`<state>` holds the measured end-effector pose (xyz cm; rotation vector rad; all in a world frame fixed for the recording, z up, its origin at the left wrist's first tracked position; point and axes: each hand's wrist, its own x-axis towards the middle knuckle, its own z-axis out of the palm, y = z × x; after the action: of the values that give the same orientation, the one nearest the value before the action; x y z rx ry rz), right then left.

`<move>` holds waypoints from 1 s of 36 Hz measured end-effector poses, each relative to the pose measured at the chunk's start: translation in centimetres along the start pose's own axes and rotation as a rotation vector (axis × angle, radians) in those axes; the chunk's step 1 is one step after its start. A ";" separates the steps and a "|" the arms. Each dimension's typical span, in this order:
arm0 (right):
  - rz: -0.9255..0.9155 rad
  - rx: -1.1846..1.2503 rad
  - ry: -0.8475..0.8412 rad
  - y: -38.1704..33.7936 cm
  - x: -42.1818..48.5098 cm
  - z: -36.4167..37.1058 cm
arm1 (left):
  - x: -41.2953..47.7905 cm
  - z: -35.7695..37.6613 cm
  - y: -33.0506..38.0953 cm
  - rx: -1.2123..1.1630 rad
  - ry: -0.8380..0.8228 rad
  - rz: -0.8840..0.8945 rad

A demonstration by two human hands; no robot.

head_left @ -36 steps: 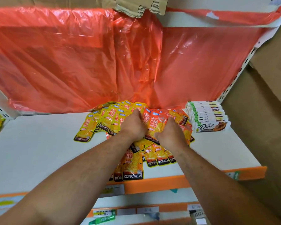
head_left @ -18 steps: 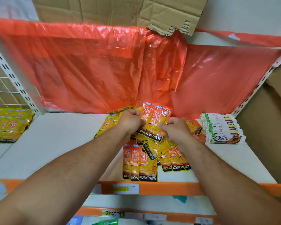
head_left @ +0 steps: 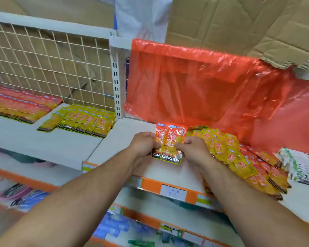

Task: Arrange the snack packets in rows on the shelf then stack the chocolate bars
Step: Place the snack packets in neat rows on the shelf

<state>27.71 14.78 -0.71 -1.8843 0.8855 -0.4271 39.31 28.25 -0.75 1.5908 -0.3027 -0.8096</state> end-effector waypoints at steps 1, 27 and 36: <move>-0.006 -0.009 -0.011 -0.8 -0.5 1.5 | -0.4 -1.8 -0.1 -0.003 0.016 -0.004; -0.077 -0.025 -0.466 -16.2 -6.5 35.5 | -7.8 -38.9 -5.5 -0.215 0.444 -0.053; -0.143 -0.040 -0.602 -20.8 -3.8 45.2 | -7.0 -47.9 -5.0 -0.237 0.603 -0.052</move>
<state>61.65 51.25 -3.04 -1.9576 0.3594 0.0834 64.10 70.03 -3.69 1.5406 0.2609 -0.3563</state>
